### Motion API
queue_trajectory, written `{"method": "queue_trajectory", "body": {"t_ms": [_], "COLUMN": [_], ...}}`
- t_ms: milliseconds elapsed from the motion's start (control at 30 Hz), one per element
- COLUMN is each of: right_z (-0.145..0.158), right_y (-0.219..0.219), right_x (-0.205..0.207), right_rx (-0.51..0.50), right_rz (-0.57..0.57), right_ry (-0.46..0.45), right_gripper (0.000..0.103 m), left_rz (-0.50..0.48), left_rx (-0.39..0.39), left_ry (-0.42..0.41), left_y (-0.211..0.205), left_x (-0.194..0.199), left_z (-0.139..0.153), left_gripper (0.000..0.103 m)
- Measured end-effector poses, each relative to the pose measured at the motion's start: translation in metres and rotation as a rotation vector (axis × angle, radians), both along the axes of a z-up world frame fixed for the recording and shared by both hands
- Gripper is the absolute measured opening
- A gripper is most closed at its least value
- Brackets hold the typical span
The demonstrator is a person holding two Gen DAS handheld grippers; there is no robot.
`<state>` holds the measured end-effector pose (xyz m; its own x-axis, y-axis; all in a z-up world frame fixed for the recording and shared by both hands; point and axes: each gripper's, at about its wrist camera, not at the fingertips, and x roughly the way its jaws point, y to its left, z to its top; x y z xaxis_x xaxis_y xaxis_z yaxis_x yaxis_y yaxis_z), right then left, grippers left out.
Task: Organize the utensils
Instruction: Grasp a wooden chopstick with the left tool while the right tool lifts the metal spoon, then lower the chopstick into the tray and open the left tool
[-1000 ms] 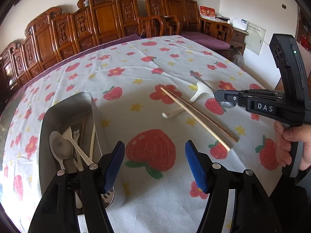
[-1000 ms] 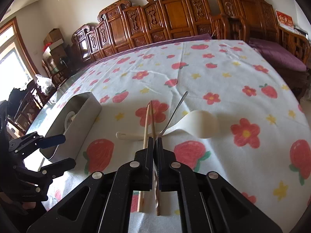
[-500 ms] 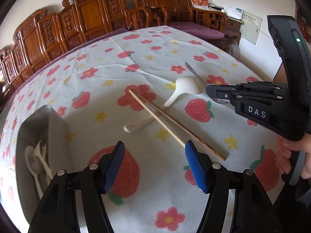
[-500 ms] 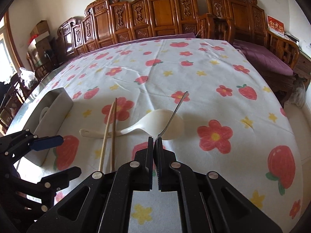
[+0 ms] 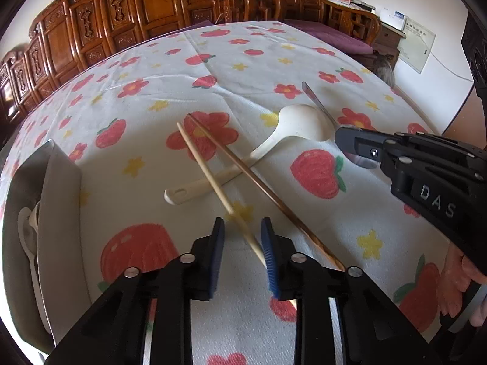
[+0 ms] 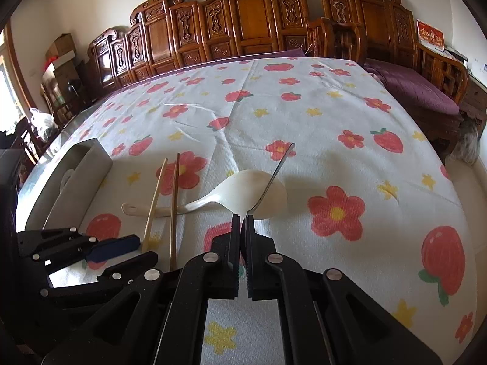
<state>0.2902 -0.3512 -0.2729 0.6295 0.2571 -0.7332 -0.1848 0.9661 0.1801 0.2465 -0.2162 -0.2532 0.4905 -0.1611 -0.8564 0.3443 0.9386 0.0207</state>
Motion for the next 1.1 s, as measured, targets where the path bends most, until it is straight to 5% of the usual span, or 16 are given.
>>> {"method": "queue_trajectory", "body": {"t_ms": [133,500,1100], "right_z": [0.001,0.001,0.021], "right_y": [0.002,0.022,0.050], "right_x": [-0.001,-0.004,-0.036], "right_rx": [0.017,-0.033,0.039], "right_rz": [0.002,0.052,0.098], "right_ry": [-0.001,-0.002,-0.009], "right_gripper": [0.004,0.004,0.004], "left_rz": [0.023,0.081,0.094], "left_rx": [0.019,0.024,-0.009], "left_ry": [0.017,0.024,-0.095], "left_y": [0.008,0.051,0.108], "left_x": [-0.005,-0.030,-0.068], "left_z": [0.001,0.016,0.087], "left_gripper": [0.005,0.004,0.005]}}
